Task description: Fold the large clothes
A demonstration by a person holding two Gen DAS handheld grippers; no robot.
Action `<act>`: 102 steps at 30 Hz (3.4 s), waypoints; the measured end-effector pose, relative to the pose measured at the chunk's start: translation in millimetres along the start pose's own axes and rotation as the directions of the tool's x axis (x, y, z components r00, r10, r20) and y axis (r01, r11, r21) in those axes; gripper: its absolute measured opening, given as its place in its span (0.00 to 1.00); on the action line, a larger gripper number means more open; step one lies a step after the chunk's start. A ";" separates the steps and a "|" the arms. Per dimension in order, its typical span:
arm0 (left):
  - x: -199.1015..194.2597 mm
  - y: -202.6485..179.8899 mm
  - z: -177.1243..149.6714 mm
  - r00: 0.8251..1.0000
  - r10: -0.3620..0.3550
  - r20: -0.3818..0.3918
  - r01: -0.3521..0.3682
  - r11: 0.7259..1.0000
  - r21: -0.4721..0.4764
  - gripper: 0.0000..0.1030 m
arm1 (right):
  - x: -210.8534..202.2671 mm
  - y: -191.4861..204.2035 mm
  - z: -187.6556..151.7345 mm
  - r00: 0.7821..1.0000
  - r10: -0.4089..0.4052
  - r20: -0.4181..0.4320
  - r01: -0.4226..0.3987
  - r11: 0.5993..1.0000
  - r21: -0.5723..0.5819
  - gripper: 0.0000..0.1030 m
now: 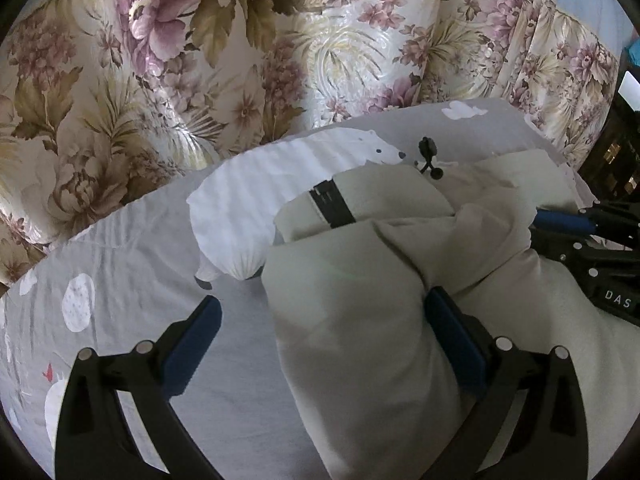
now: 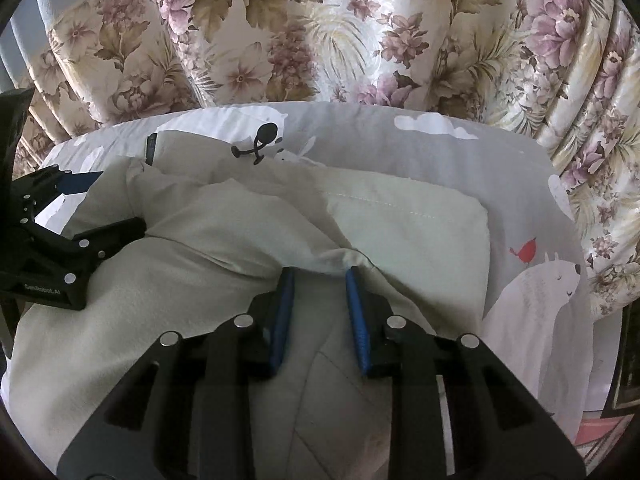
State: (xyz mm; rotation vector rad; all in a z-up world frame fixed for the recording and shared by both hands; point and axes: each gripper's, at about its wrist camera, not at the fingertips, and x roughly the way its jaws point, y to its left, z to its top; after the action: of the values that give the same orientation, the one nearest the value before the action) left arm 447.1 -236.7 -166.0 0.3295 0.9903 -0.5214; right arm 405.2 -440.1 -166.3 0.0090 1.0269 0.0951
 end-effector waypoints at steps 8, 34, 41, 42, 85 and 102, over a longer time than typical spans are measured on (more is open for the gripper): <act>-31.0 -5.5 -2.0 0.998 0.041 0.049 -0.041 0.999 0.000 0.99 | -19.1 -1.3 -3.5 0.999 0.020 0.032 -0.020 1.000 0.008 0.28; -70.9 -70.4 -105.7 0.993 -0.107 -0.048 0.111 0.988 0.107 0.99 | -67.8 55.5 -105.8 0.990 0.055 0.127 -0.030 0.980 -0.196 0.40; -67.5 -69.4 -107.0 0.994 -0.104 -0.028 0.107 0.988 0.115 0.99 | -64.0 51.0 -111.3 0.987 0.066 0.149 -0.041 0.985 -0.165 0.42; -67.7 -70.3 -106.6 0.995 -0.100 -0.025 0.102 0.988 0.116 0.99 | -64.1 51.3 -110.8 0.987 0.063 0.147 -0.039 0.986 -0.161 0.42; -70.8 -22.9 -80.2 0.964 -0.259 -0.061 0.242 0.948 -0.205 0.99 | -83.8 -10.7 -94.7 0.970 0.191 0.152 -0.229 0.925 0.303 0.97; -57.9 -55.7 -62.0 0.948 -0.316 -0.042 0.311 0.946 -0.092 0.78 | -32.1 9.2 -80.1 0.937 0.340 0.075 -0.347 0.896 0.275 0.80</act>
State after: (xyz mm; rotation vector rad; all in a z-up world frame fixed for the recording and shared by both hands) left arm 346.9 -237.2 -149.9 0.1104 1.1240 -0.7602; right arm 319.6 -436.6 -179.9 0.4567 0.9982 0.2688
